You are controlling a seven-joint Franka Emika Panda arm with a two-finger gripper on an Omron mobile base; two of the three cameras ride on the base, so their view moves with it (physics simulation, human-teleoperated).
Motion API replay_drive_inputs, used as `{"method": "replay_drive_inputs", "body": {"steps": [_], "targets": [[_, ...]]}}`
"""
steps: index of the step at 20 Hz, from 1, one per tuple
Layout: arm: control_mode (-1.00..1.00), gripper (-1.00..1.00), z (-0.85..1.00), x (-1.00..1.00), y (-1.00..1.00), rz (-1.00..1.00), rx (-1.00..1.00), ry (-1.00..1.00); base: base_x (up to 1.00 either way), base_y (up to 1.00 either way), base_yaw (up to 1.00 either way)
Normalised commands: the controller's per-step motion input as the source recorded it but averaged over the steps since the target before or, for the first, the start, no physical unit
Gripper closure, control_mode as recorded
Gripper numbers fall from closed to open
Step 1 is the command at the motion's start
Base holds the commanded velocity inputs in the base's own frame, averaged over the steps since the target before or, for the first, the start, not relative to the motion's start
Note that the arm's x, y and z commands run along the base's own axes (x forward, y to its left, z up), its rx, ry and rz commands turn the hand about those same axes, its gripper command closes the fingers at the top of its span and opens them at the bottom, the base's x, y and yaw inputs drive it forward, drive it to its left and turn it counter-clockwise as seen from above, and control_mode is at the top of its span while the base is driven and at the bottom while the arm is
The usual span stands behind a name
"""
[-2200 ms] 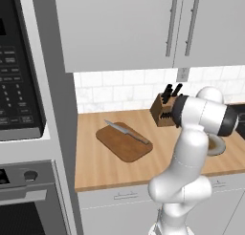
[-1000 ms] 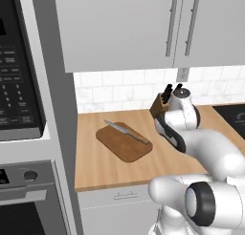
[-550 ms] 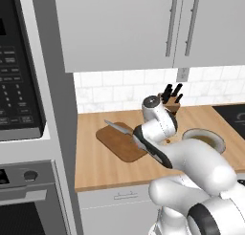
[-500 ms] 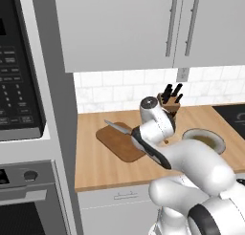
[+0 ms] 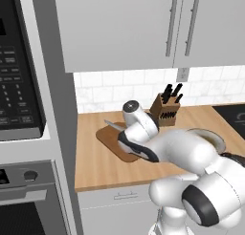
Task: Pick up the knife from the drawer and place it on the cutting board. Then place the meat from the plate to the cutting board.
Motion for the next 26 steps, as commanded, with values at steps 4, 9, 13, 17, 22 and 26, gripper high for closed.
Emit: {"method": "replay_drive_inputs", "body": {"steps": [4,9,13,17,22,26], "targets": [[-1.0,1.0,-0.16,0.29,0.27,0.0,0.0,0.03,0.0,0.0,0.0],[-1.0,1.0,-0.27,0.24,0.04,0.02,0.0,0.0,0.0,0.0,0.0],[-1.0,1.0,-0.37,0.28,0.0,0.01,0.0,0.0,0.0,0.0,0.0],[-1.0,1.0,-0.37,0.35,0.0,0.02,0.0,0.0,0.0,0.0,0.0],[-1.0,-1.0,-0.26,0.43,0.01,0.01,0.0,0.0,0.0,0.0,0.0],[-1.0,-1.0,-0.2,0.46,0.08,0.0,0.0,0.0,0.0,0.0,0.0]]}}
